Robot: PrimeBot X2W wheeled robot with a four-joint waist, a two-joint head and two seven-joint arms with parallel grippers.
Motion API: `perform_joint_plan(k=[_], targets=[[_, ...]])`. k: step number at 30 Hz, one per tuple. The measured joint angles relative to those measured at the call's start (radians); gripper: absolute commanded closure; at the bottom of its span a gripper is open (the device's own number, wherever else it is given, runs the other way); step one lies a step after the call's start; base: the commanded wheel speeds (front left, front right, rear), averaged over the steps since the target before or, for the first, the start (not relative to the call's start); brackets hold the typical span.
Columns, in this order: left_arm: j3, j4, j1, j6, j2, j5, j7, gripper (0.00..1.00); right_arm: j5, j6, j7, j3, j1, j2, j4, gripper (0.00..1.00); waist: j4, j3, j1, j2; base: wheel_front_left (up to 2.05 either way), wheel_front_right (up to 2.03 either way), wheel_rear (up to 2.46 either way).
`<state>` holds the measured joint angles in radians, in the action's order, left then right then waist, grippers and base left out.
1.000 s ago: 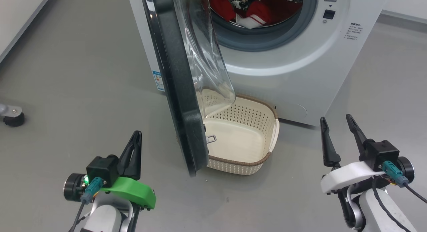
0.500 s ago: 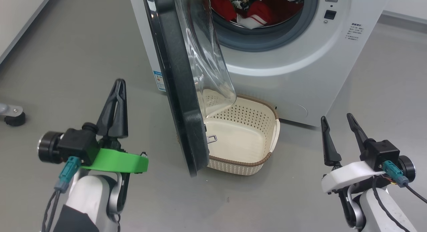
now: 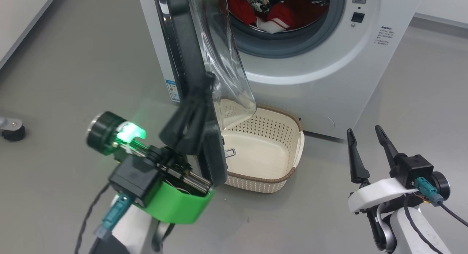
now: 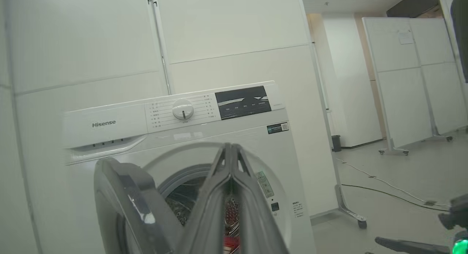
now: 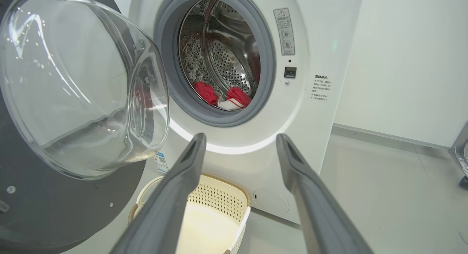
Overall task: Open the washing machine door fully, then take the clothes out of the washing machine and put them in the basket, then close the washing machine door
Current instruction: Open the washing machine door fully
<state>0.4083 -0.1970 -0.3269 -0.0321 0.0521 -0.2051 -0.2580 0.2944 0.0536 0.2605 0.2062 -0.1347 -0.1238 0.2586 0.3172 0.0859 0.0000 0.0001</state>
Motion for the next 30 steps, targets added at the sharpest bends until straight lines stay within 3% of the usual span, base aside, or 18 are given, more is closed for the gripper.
perform_joint_plan(k=[5,10,21,30], targets=[[0.102,0.011,0.043,-0.043,-0.001,-0.016,0.026,1.00,-0.009,-0.009,0.000,-0.003,0.000,0.006,0.003,0.00,-0.008,0.001,0.0000,0.0000,0.00,0.00,0.00],[0.157,0.052,0.110,-0.044,-0.001,-0.053,0.095,1.00,-0.016,-0.012,0.000,-0.009,0.001,0.012,0.006,0.00,-0.017,0.003,0.0000,0.0000,0.00,0.00,0.00],[0.150,0.157,0.207,-0.024,0.000,-0.094,0.205,1.00,-0.035,-0.026,0.000,-0.023,0.002,0.023,0.011,0.00,-0.030,0.007,0.0001,0.0000,0.00,0.00,0.00],[0.109,0.207,0.207,0.002,0.000,-0.120,0.213,1.00,-0.045,-0.043,0.000,-0.030,0.002,0.030,0.017,0.00,-0.041,0.009,0.0001,0.0000,0.00,0.00,0.00]])
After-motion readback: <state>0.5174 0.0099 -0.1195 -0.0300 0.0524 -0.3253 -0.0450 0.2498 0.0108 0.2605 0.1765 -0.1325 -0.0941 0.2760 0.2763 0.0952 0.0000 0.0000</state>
